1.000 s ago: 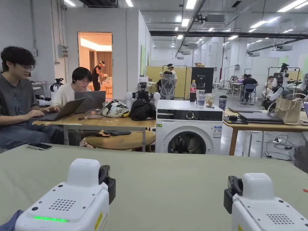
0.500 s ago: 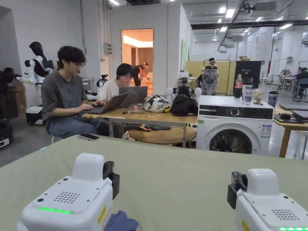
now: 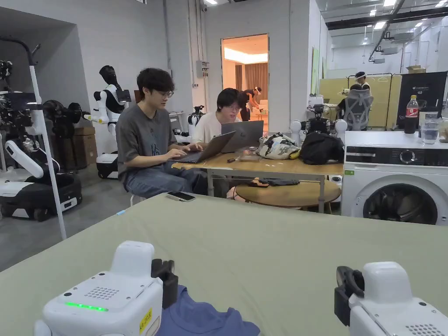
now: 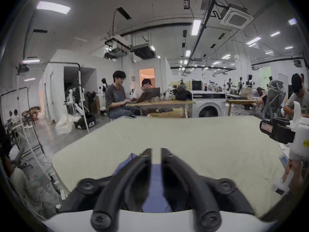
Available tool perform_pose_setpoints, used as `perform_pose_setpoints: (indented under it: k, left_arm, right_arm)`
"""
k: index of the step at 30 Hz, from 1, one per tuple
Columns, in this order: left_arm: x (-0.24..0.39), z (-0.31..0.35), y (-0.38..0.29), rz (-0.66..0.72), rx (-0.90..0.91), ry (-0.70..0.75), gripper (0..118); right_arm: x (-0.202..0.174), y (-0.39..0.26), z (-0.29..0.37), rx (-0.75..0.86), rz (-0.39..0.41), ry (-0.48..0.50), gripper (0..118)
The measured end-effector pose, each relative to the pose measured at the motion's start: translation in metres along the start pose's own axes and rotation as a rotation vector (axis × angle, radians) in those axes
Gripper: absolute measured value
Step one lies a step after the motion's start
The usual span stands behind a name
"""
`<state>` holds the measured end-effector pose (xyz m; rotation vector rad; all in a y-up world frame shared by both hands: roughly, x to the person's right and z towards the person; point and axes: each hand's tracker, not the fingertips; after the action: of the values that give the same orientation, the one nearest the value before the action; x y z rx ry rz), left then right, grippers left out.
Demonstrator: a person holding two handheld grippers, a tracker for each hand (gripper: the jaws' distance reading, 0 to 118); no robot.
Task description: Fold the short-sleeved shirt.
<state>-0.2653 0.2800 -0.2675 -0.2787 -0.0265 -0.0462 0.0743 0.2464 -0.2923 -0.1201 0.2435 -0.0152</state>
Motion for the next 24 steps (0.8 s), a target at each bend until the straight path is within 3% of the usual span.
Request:
perform_pose_setpoints:
  k: [1, 4, 9, 14, 16, 18, 21, 24]
  left_arm:
    - [-0.004, -0.012, -0.004, -0.001, -0.041, -0.010, 56]
    - [-0.018, -0.059, -0.023, 0.013, -0.165, -0.052, 62]
    - [-0.034, -0.150, -0.073, 0.076, -0.434, -0.097, 63]
    - [-0.037, -0.208, -0.122, 0.043, -0.657, -0.059, 63]
    - [-0.041, -0.219, -0.139, 0.132, -0.722, -0.074, 63]
    - [-0.047, -0.211, -0.131, 0.202, -0.647, -0.041, 51]
    - [-0.045, -0.216, -0.128, 0.150, -0.664, -0.036, 0]
    - [-0.038, -0.218, -0.129, 0.132, -0.687, -0.020, 0]
  right_arm:
    - [0.002, -0.004, 0.000, -0.012, 0.009, 0.000, 0]
    - [0.011, -0.018, 0.002, -0.053, 0.016, -0.010, 0]
    - [0.033, -0.039, 0.007, -0.115, 0.016, -0.037, 0]
    - [0.057, -0.054, 0.008, -0.168, 0.007, -0.075, 0]
    - [0.064, -0.059, 0.009, -0.186, -0.006, -0.091, 0]
    - [0.068, -0.065, 0.010, -0.196, -0.021, -0.096, 0]
    - [0.072, -0.072, 0.013, -0.205, -0.045, -0.093, 0]
    - [0.074, -0.078, 0.017, -0.219, -0.043, -0.089, 0]
